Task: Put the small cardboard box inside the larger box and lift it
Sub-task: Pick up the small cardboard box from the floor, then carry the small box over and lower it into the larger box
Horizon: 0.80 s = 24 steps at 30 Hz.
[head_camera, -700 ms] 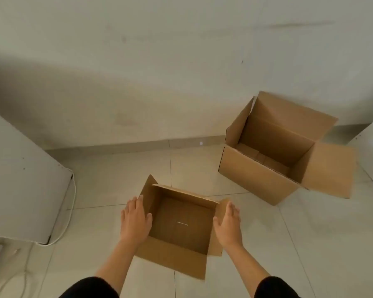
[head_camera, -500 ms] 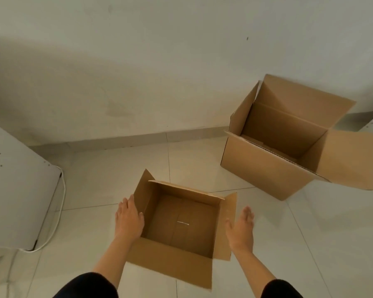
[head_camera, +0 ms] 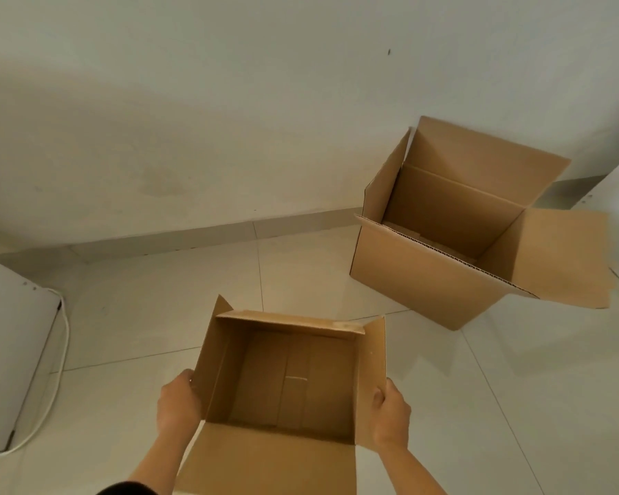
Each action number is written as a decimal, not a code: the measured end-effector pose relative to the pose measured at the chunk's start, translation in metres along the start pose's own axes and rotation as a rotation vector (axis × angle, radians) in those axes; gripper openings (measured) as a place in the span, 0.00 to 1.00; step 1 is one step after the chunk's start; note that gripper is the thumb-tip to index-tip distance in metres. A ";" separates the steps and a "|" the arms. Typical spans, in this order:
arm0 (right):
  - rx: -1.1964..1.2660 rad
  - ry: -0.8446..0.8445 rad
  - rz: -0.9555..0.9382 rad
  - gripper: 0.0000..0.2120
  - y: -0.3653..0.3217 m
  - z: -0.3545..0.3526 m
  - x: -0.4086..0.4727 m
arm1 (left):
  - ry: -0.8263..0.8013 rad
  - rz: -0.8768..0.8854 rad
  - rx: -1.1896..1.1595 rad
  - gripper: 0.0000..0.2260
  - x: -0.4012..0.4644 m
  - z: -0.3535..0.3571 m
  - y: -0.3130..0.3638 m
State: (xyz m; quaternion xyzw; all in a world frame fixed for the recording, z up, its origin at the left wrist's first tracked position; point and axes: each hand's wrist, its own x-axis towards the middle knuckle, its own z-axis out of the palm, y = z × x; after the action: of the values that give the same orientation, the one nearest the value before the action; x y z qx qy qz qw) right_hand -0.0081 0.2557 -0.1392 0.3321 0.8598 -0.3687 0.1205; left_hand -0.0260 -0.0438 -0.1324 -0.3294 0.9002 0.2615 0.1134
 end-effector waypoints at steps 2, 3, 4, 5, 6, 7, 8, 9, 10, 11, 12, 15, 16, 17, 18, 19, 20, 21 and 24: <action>-0.005 0.028 -0.030 0.16 -0.012 -0.024 -0.013 | -0.003 0.019 -0.017 0.15 -0.018 -0.021 0.005; -0.005 0.035 -0.045 0.16 -0.019 -0.037 -0.020 | -0.001 0.028 -0.030 0.15 -0.027 -0.034 0.009; -0.002 0.038 -0.058 0.17 -0.028 -0.051 -0.028 | 0.005 0.039 -0.038 0.15 -0.036 -0.049 0.013; 0.001 0.041 -0.069 0.17 -0.039 -0.066 -0.038 | 0.009 0.048 -0.036 0.15 -0.045 -0.065 0.020; 0.001 0.044 -0.077 0.17 -0.051 -0.081 -0.048 | 0.011 0.056 -0.028 0.14 -0.053 -0.082 0.026; 0.001 0.049 -0.083 0.17 -0.062 -0.096 -0.059 | 0.009 0.063 -0.016 0.14 -0.062 -0.099 0.034; 0.002 0.058 -0.089 0.17 -0.073 -0.112 -0.070 | 0.005 0.075 -0.005 0.14 -0.071 -0.116 0.042; 0.006 0.069 -0.095 0.17 -0.083 -0.129 -0.080 | -0.002 0.094 0.004 0.14 -0.079 -0.133 0.051; 0.011 0.081 -0.095 0.17 -0.092 -0.146 -0.091 | -0.010 0.117 0.011 0.14 -0.088 -0.149 0.060; 0.016 0.092 -0.091 0.17 -0.101 -0.163 -0.101 | -0.017 0.142 0.014 0.14 -0.097 -0.165 0.069; 0.019 0.101 -0.087 0.17 -0.109 -0.180 -0.110 | -0.021 0.166 0.017 0.14 -0.105 -0.180 0.079; 0.017 0.127 -0.076 0.16 -0.130 -0.229 -0.135 | -0.032 0.221 0.026 0.14 -0.129 -0.220 0.111; 0.022 0.142 -0.077 0.16 -0.136 -0.245 -0.143 | -0.036 0.241 0.028 0.14 -0.136 -0.232 0.122; 0.029 0.160 -0.080 0.16 -0.142 -0.260 -0.149 | -0.041 0.263 0.030 0.14 -0.142 -0.244 0.133; 0.036 0.182 -0.080 0.16 -0.148 -0.275 -0.156 | -0.048 0.289 0.034 0.14 -0.148 -0.255 0.145; 0.043 0.203 -0.075 0.16 -0.153 -0.290 -0.161 | -0.058 0.318 0.041 0.14 -0.154 -0.265 0.156; 0.050 0.222 -0.066 0.17 -0.158 -0.303 -0.165 | -0.070 0.349 0.045 0.14 -0.159 -0.275 0.168; 0.061 0.242 -0.057 0.16 -0.162 -0.317 -0.169 | -0.080 0.381 0.045 0.14 -0.163 -0.284 0.181; 0.096 0.293 -0.043 0.15 -0.173 -0.352 -0.170 | -0.091 0.462 0.031 0.12 -0.170 -0.302 0.221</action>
State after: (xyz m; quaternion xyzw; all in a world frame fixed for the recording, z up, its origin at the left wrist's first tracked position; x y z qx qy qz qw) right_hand 0.0193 0.3370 0.2793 0.3691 0.8566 -0.3593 -0.0304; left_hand -0.0507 0.0251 0.2719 -0.1007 0.9495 0.2813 0.0960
